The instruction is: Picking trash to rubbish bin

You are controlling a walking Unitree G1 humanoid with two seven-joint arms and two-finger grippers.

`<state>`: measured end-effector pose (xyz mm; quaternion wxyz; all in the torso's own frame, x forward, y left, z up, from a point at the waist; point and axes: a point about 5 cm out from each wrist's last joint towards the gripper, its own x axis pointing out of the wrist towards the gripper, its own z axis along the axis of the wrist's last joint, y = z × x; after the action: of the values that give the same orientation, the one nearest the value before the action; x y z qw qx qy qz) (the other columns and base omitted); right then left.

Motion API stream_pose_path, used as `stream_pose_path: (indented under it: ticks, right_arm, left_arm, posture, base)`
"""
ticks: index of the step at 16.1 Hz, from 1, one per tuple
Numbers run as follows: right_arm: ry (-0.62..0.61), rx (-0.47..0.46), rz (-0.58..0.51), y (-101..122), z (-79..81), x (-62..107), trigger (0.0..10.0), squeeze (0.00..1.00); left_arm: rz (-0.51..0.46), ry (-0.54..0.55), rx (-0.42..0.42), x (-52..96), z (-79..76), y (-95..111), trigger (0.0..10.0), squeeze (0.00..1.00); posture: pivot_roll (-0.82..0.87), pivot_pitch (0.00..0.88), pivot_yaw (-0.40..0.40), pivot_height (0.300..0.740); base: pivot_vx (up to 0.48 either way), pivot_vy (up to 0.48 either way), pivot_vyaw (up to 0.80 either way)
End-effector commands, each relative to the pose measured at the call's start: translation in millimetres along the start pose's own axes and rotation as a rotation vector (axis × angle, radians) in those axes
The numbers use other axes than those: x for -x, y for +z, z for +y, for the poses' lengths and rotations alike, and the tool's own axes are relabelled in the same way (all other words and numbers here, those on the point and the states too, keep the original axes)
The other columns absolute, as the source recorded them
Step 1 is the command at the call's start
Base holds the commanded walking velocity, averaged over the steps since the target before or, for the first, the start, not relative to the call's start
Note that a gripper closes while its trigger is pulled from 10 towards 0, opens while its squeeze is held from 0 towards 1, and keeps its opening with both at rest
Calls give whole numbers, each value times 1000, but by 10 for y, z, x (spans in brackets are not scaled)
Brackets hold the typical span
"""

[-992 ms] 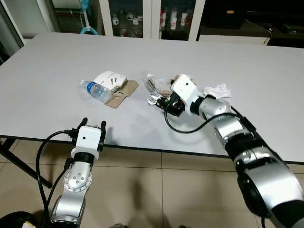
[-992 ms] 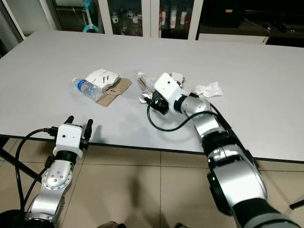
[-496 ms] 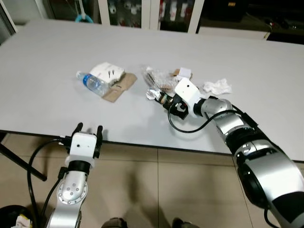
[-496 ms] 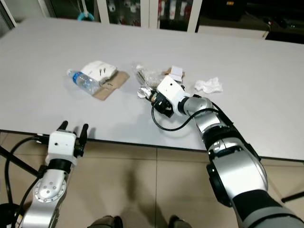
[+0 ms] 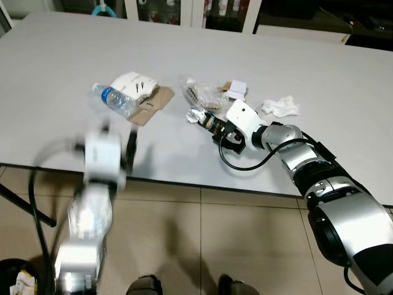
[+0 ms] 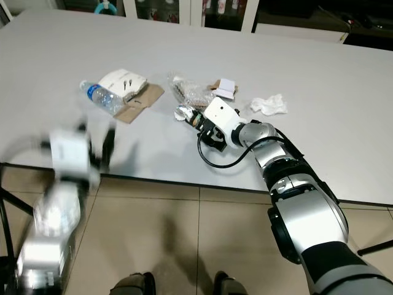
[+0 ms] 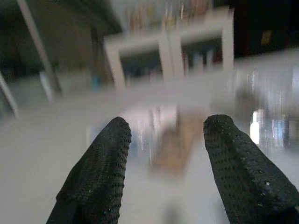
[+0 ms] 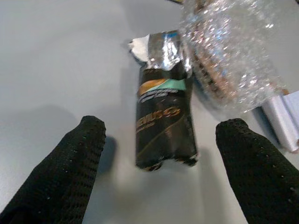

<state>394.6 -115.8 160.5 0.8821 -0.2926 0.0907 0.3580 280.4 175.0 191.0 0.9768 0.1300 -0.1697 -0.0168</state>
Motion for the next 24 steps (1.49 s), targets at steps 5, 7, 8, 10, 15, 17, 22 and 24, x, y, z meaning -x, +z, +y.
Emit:
stream_pose_path:
  ticks: [5, 7, 8, 10, 15, 17, 22, 24]
  right_arm:
    - [26, -17, 24, -80, 29, 14, 10000, 0]
    - [17, -22, 14, -55, 28, 2, 10000, 0]
    - [13, -25, 7, -37, 22, -1, 10000, 0]
    - [-4, -28, -18, 29, -8, -8, 10000, 0]
    - [-28, -19, -40, 137, -77, -9, 10000, 0]
    - [-46, -26, -41, 142, -85, -12, 10000, 0]
    - [-59, -50, -65, 174, -44, -49, 7961, 0]
    - [-75, -68, -76, 171, -45, -49, 0, 0]
  left_arm:
    - [47, 9, -9, 81, 109, -64, 10000, 0]
    - [57, 6, -4, 100, 102, -47, 10000, 0]
    - [62, 5, -1, 105, 105, -46, 10000, 0]
    - [85, 14, 4, 153, 124, -74, 10000, 0]
    - [183, 49, 3, 417, 156, -246, 10000, 0]
    - [202, 56, 3, 486, 152, -255, 10000, 0]
    - [221, 62, 3, 552, 143, -264, 10000, 0]
    - [224, 57, 3, 560, 123, -262, 10000, 0]
  posture:
    - [88, 197, -64, 740]
    - [92, 207, -67, 740]
    - [95, 214, -68, 740]
    - [100, 224, -74, 740]
    - [106, 249, -95, 740]
    - [114, 259, -103, 740]
    - [119, 270, -105, 740]
    - [119, 269, -104, 740]
  base:
    - [0, 0, 0]
    - [0, 0, 0]
    - [0, 0, 0]
    - [0, 0, 0]
    - [0, 0, 0]
    - [0, 0, 0]
    - [0, 0, 0]
    - [0, 0, 0]
